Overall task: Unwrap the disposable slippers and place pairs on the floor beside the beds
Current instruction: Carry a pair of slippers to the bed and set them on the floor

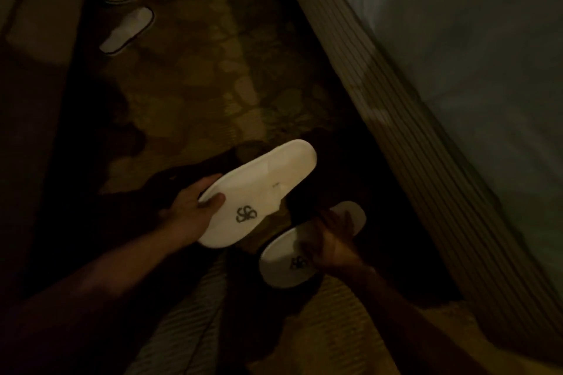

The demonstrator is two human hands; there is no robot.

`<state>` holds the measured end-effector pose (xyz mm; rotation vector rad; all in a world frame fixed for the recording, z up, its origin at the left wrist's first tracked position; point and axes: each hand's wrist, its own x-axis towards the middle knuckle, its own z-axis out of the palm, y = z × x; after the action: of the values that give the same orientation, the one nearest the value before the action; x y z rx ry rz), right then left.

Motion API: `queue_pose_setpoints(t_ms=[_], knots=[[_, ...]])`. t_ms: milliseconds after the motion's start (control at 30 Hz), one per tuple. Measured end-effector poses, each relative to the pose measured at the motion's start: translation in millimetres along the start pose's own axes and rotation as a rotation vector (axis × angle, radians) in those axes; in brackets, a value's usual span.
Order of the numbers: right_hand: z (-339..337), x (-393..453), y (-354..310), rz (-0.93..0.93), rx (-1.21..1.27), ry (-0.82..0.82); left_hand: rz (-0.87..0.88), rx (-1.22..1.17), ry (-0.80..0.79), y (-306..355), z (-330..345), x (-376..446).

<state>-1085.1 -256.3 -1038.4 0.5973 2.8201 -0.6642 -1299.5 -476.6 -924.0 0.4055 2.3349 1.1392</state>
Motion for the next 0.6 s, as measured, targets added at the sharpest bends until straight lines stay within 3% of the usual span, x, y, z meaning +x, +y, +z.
queue_pose_setpoints(t_ms=[67, 367, 600], knots=[[10, -15, 6, 0.041, -0.046, -0.103, 0.002, -0.012, 0.001, -4, 1, -3], [34, -34, -31, 0.143, -0.084, -0.172, -0.028, -0.011, -0.048, -23, 11, 4], [48, -36, -51, 0.138, -0.049, -0.066, -0.038, -0.034, -0.132, -23, 46, 17]])
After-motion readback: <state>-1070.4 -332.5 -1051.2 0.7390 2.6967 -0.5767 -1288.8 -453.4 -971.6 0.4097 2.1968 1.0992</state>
